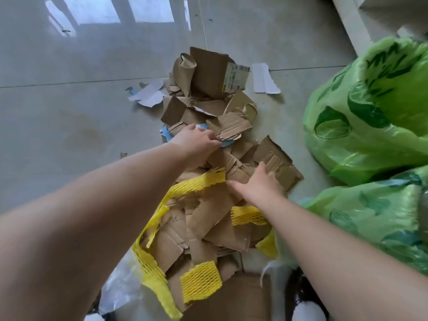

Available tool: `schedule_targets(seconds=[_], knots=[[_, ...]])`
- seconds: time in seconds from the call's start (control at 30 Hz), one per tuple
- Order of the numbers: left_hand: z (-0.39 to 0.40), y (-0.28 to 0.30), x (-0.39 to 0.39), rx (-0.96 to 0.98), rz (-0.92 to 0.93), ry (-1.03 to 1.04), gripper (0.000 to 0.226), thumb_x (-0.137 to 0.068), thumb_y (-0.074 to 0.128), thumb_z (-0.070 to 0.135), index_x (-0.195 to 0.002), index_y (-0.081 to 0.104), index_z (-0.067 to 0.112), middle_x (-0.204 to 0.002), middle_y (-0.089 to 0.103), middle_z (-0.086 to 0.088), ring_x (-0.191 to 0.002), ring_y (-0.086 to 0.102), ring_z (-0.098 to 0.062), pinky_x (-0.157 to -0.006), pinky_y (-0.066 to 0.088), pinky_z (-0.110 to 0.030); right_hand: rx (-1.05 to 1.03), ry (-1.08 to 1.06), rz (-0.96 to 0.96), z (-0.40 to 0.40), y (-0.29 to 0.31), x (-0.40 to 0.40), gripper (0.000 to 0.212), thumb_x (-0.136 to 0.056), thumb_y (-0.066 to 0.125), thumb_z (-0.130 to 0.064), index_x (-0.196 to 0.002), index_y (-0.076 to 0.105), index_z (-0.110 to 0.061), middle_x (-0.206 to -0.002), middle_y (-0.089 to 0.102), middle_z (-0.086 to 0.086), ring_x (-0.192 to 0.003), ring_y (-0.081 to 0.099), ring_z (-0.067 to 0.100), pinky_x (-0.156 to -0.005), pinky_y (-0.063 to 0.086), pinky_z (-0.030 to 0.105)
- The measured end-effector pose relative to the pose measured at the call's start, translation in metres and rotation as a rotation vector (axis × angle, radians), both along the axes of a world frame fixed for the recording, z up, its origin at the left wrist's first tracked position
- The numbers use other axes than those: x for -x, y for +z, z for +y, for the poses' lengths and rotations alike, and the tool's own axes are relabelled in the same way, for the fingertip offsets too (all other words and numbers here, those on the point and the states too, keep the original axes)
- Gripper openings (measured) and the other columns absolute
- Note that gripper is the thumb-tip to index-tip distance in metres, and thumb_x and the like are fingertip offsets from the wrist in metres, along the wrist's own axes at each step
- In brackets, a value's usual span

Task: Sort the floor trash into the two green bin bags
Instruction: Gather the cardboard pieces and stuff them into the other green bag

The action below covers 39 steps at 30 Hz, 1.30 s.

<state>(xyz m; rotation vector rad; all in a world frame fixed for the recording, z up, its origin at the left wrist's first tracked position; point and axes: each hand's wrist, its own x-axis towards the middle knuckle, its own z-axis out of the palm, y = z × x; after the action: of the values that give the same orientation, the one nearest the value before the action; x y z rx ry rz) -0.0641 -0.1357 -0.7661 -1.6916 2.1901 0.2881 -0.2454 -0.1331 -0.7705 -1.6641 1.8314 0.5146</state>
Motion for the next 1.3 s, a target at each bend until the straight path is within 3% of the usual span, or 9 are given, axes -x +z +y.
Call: schedule_targets(seconds=[0.17, 0.3, 0.4, 0.5, 0.63, 0.87, 1.03, 1.2, 1.3], knots=[[0.0, 0.0, -0.001, 0.038, 0.038, 0.105, 0.057, -0.08, 0.067, 0.043, -0.128, 0.047, 0.02, -0.12, 0.05, -0.01, -0.107, 0.053, -0.029, -0.086, 0.047, -0.04, 0.06, -0.183, -0.16, 0.0, -0.01, 0.003, 0.101, -0.072, 0.074, -0.05, -0.147, 0.014, -0.018, -0.142, 0.043, 0.012, -0.126, 0.047, 0.034, -0.097, 0.042, 0.043], [0.012, 0.01, -0.003, 0.028, 0.168, 0.276, 0.028, -0.087, 0.059, 0.026, -0.113, 0.053, 0.018, -0.107, 0.056, -0.007, -0.091, 0.056, -0.025, -0.065, 0.044, -0.034, 0.058, -0.458, -0.432, -0.003, -0.006, 0.005, 0.081, -0.071, 0.08, -0.029, -0.138, 0.037, -0.011, -0.137, 0.049, 0.01, -0.122, 0.05, 0.031, -0.101, 0.043, 0.04], [0.023, 0.023, -0.008, 0.025, 0.283, 0.434, 0.01, -0.09, 0.053, 0.027, -0.095, 0.056, 0.018, -0.09, 0.057, -0.004, -0.09, 0.058, -0.028, -0.064, 0.044, -0.032, 0.005, -0.634, -0.577, -0.004, 0.008, 0.009, 0.06, -0.065, 0.083, -0.023, -0.117, 0.059, -0.006, -0.115, 0.065, 0.012, -0.103, 0.062, 0.032, -0.094, 0.05, 0.041], [0.022, 0.046, -0.011, 0.01, 0.455, 0.617, 0.016, -0.09, 0.056, 0.028, -0.098, 0.06, 0.015, -0.09, 0.057, -0.003, -0.088, 0.056, -0.025, -0.068, 0.043, -0.031, -0.013, -0.721, -0.669, -0.017, 0.026, 0.017, 0.063, -0.047, 0.085, -0.035, -0.103, 0.065, -0.014, -0.103, 0.07, 0.01, -0.096, 0.065, 0.033, -0.091, 0.052, 0.048], [0.007, 0.077, -0.009, -0.001, 0.607, 0.758, 0.024, -0.093, 0.049, 0.019, -0.115, 0.058, 0.012, -0.102, 0.06, -0.006, -0.087, 0.053, -0.022, -0.073, 0.04, -0.029, 0.043, -0.781, -0.804, -0.056, 0.063, 0.026, 0.046, -0.07, 0.079, -0.024, -0.108, 0.058, -0.009, -0.107, 0.066, 0.017, -0.091, 0.065, 0.033, -0.078, 0.056, 0.046], [-0.03, 0.075, -0.002, -0.051, 0.679, 0.805, 0.031, -0.091, 0.058, 0.02, -0.12, 0.054, 0.01, -0.115, 0.06, -0.009, -0.101, 0.058, -0.025, -0.078, 0.048, -0.032, 0.258, -0.503, -0.67, -0.104, 0.078, 0.055, 0.047, -0.081, 0.071, -0.015, -0.125, 0.056, -0.008, -0.113, 0.063, 0.01, -0.099, 0.06, 0.025, -0.09, 0.05, 0.034], [-0.049, 0.039, 0.003, -0.162, 0.652, 0.759, 0.032, -0.09, 0.059, 0.029, -0.118, 0.062, 0.013, -0.108, 0.063, -0.006, -0.093, 0.059, -0.022, -0.076, 0.049, -0.028, 0.002, 0.005, -0.27, -0.103, 0.045, 0.059, 0.038, -0.081, 0.071, -0.023, -0.114, 0.061, -0.006, -0.109, 0.063, 0.008, -0.099, 0.059, 0.025, -0.079, 0.043, 0.026], [-0.055, -0.009, 0.007, -0.074, 0.392, 0.527, 0.037, -0.084, 0.06, 0.034, -0.12, 0.061, 0.027, -0.143, 0.042, -0.004, -0.131, 0.035, -0.032, -0.103, 0.04, -0.044, -0.053, 0.039, -0.311, -0.107, 0.011, 0.059, 0.043, -0.083, 0.069, -0.027, -0.121, 0.057, -0.011, -0.12, 0.063, 0.008, -0.106, 0.059, 0.024, -0.085, 0.042, 0.025], [-0.053, -0.023, 0.011, -0.04, 0.329, 0.527, 0.042, -0.084, 0.061, 0.036, -0.125, 0.056, 0.028, -0.151, 0.032, -0.003, -0.136, 0.03, -0.033, -0.103, 0.036, -0.046, -0.045, 0.055, -0.308, -0.112, -0.007, 0.061, 0.041, -0.084, 0.068, -0.029, -0.121, 0.057, -0.016, -0.122, 0.063, 0.007, -0.11, 0.058, 0.024, -0.094, 0.043, 0.028]])
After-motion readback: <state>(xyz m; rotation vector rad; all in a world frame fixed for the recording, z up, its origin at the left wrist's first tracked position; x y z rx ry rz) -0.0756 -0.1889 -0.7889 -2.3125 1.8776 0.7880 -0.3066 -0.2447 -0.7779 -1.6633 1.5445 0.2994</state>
